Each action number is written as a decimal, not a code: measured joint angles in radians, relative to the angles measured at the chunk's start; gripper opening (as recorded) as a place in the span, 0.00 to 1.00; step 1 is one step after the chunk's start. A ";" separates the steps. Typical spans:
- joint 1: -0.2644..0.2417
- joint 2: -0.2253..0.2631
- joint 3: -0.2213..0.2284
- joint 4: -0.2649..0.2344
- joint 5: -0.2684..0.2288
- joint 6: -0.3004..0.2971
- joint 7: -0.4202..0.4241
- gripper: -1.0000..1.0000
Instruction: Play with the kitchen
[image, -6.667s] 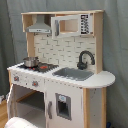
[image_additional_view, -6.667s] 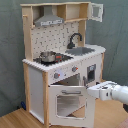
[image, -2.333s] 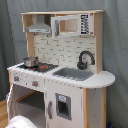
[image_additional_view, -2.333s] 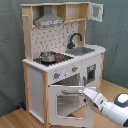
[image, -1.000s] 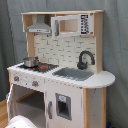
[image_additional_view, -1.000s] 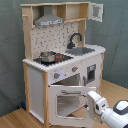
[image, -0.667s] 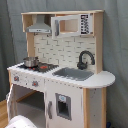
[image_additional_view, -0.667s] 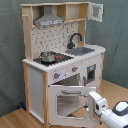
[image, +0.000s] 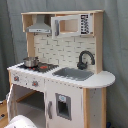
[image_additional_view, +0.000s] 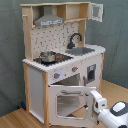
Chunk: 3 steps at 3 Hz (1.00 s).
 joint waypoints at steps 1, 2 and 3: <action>0.001 0.010 0.015 -0.072 0.015 -0.056 0.045 1.00; 0.000 0.010 0.020 -0.174 0.022 -0.054 0.048 1.00; -0.078 0.008 0.011 -0.205 0.001 0.003 0.040 1.00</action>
